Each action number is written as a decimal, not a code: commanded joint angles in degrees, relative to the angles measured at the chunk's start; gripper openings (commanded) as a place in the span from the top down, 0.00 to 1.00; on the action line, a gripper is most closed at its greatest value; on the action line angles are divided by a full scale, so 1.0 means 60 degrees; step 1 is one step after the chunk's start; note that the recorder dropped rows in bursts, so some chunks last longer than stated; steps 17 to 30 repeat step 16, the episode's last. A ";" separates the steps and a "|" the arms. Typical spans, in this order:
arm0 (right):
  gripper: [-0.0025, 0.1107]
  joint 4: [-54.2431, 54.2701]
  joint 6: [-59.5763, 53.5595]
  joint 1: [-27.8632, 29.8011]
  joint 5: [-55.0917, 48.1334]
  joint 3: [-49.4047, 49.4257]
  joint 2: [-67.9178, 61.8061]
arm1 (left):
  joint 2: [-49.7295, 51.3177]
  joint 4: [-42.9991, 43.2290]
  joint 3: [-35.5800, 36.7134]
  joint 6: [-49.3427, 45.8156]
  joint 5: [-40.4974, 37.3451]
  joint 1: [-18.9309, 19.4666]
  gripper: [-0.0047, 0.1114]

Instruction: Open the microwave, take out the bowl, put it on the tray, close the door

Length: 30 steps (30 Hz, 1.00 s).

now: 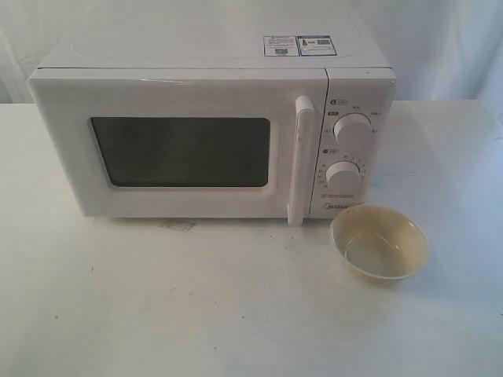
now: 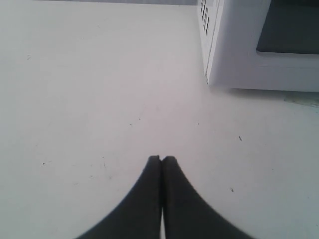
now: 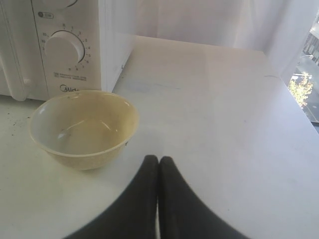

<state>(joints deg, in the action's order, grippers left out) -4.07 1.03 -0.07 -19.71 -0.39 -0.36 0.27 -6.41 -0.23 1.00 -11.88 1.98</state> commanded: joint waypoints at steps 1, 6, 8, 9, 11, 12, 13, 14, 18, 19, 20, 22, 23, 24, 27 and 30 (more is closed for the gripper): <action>0.98 -0.0071 0.0038 0.0011 0.0023 0.0065 0.0061 | -0.0044 -0.0131 0.0039 0.0072 0.0020 -0.0001 0.96; 0.98 -0.0071 0.0038 0.0011 0.0023 0.0065 0.0061 | -0.0044 -0.0131 0.0039 0.0072 0.0020 -0.0001 0.96; 0.98 -0.0071 0.0038 0.0011 0.0023 0.0065 0.0061 | -0.0044 -0.0131 0.0039 0.0072 0.0020 -0.0001 0.96; 0.98 -0.0071 0.0038 0.0011 0.0023 0.0065 0.0061 | -0.0044 -0.0131 0.0039 0.0072 0.0020 -0.0001 0.96; 0.98 -0.0071 0.0038 0.0011 0.0023 0.0065 0.0061 | -0.0044 -0.0131 0.0039 0.0072 0.0020 -0.0001 0.96; 0.98 -0.0071 0.0038 0.0011 0.0023 0.0065 0.0061 | -0.0044 -0.0131 0.0039 0.0072 0.0020 -0.0001 0.96; 0.98 -0.0071 0.0038 0.0011 0.0023 0.0065 0.0061 | -0.0044 -0.0131 0.0039 0.0072 0.0020 -0.0001 0.96; 0.98 -0.0071 0.0038 0.0011 0.0023 0.0065 0.0061 | -0.0044 -0.0131 0.0039 0.0072 0.0020 -0.0001 0.96; 0.98 -0.0071 0.0038 0.0011 0.0023 0.0065 0.0061 | -0.0044 -0.0131 0.0039 0.0072 0.0020 -0.0001 0.96; 0.98 -0.0071 0.0038 0.0011 0.0023 0.0065 0.0061 | -0.0044 -0.0131 0.0039 0.0072 0.0020 -0.0001 0.96; 0.98 -0.0071 0.0038 0.0011 0.0023 0.0065 0.0061 | -0.0044 -0.0131 0.0039 0.0072 0.0020 -0.0001 0.96; 0.98 -0.0071 0.0038 0.0011 0.0023 0.0065 0.0061 | -0.0044 -0.0131 0.0039 0.0072 0.0020 -0.0001 0.96; 0.98 -0.0071 0.0038 0.0011 0.0023 0.0065 0.0061 | -0.0044 -0.0131 0.0039 0.0072 0.0020 -0.0001 0.96; 0.98 -0.0071 0.0038 0.0011 0.0023 0.0065 0.0061 | -0.0044 -0.0131 0.0039 0.0072 0.0020 -0.0001 0.96; 0.98 -0.0071 0.0038 0.0011 0.0023 0.0065 0.0061 | -0.0044 -0.0131 0.0039 0.0072 0.0020 -0.0001 0.96; 0.98 -0.0071 0.0038 0.0011 0.0023 0.0065 0.0061 | -0.0044 -0.0131 0.0039 0.0072 0.0020 -0.0001 0.96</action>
